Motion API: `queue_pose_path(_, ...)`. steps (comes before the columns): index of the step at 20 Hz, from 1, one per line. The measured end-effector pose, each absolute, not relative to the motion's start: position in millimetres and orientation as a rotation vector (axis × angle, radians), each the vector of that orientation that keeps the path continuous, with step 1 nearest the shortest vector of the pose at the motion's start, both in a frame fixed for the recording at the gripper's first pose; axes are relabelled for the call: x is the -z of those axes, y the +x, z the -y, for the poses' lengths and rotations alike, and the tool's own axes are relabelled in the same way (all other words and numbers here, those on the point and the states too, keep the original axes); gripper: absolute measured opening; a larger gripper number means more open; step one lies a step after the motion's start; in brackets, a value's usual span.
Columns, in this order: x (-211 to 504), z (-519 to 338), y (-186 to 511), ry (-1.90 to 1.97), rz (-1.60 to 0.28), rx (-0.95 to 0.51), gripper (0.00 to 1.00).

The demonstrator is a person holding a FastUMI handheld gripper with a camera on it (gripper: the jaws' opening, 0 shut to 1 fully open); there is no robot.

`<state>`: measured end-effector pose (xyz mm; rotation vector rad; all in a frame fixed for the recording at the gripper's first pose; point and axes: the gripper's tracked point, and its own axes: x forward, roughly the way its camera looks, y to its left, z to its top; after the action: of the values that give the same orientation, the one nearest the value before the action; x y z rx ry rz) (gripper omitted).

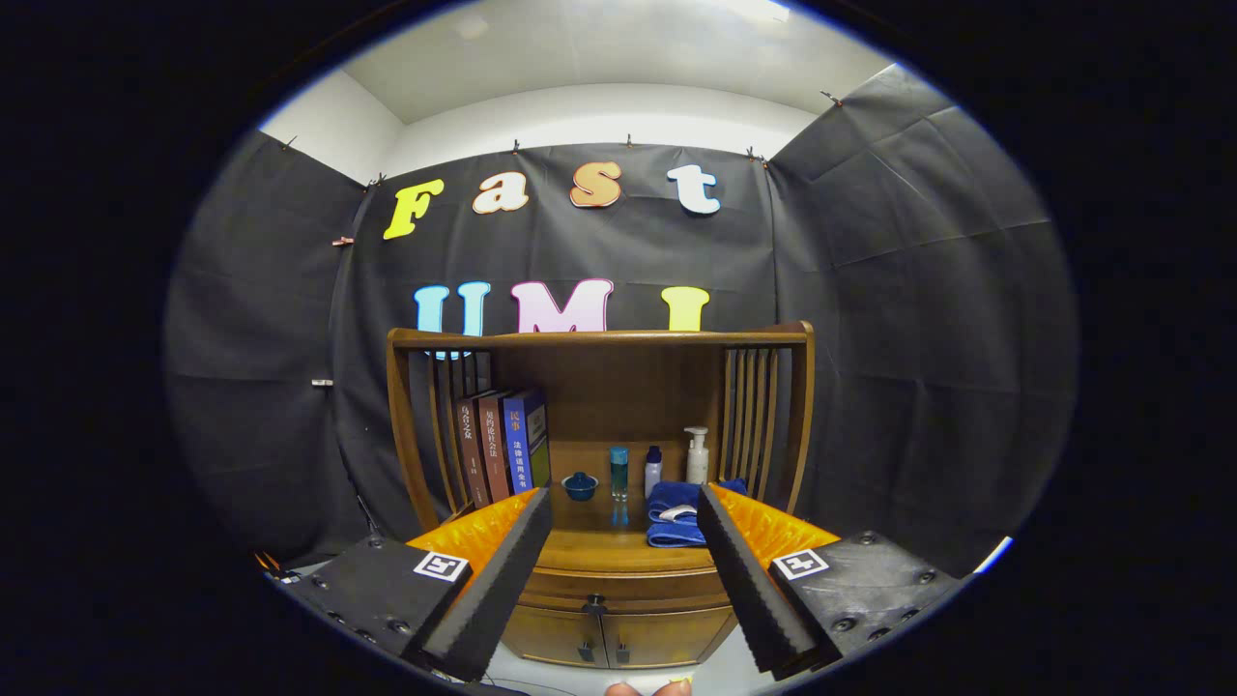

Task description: Pull open the drawer, take out the items inside it, and place them on the countertop above the cabinet.

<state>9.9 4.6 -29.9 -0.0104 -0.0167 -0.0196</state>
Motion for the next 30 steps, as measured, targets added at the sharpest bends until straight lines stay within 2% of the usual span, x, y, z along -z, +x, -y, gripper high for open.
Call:
queue_pose_path(9,196,-25,53,-0.083,-0.044,0.036,0.99)
queue_pose_path(14,294,-40,101,-0.05,-0.125,0.002,0.99)
queue_pose_path(20,372,-34,163,-0.011,-0.257,0.013,0.99)
queue_pose_path(24,408,-35,176,-0.011,-0.339,0.002,0.75)
queue_pose_path(25,413,-37,179,-0.004,-0.352,-0.002,0.66)
queue_pose_path(26,415,-38,183,-0.002,-0.344,-0.001,0.65)
queue_pose_path(27,413,-37,180,-0.009,-0.341,0.003,0.56)
queue_pose_path(29,414,-34,179,-0.008,-0.337,0.011,0.56)
queue_pose_path(30,419,-35,190,0.031,-0.333,0.013,0.51)
